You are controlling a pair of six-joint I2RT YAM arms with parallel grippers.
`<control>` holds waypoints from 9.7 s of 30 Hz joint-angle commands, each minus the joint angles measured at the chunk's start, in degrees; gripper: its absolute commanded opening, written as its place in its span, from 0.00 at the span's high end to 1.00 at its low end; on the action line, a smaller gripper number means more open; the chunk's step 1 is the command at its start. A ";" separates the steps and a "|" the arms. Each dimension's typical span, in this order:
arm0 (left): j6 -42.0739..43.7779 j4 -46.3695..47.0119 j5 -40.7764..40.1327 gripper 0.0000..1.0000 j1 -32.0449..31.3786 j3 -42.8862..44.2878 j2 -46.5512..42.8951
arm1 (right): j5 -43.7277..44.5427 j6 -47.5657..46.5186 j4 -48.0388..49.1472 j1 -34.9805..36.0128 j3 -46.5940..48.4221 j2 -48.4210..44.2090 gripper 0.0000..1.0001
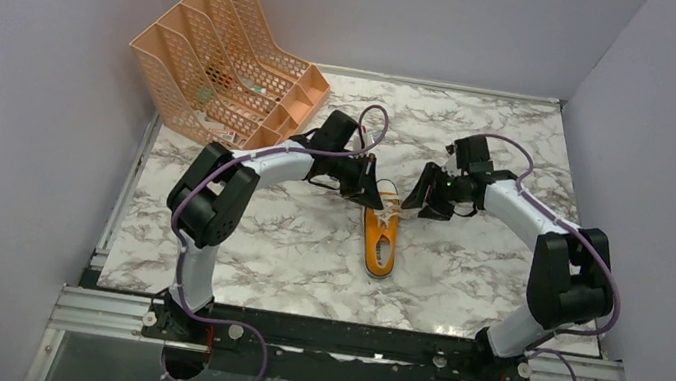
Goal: Tie the shoes
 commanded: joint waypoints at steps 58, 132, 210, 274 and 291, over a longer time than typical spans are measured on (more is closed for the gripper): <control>2.31 -2.90 0.53 1.00 -0.01 1.99 0.44 | 16.81 0.44 -8.15 27.09 3.75 -7.44 0.60; 3.55 -12.47 -11.95 0.26 -0.10 6.00 -1.75 | 30.32 5.57 -38.96 18.60 -2.13 -29.28 0.99; 1.34 -3.70 -9.63 0.45 3.60 -19.74 -33.07 | -39.50 6.71 14.29 20.16 -10.42 -29.11 0.99; 8.64 -10.86 -12.33 0.33 4.76 -10.32 -26.69 | -7.73 5.95 22.48 -3.75 0.27 -1.43 0.99; 4.92 -12.96 -18.36 0.31 7.61 -17.70 -36.86 | -1.48 -9.60 -7.58 19.49 28.04 12.90 0.36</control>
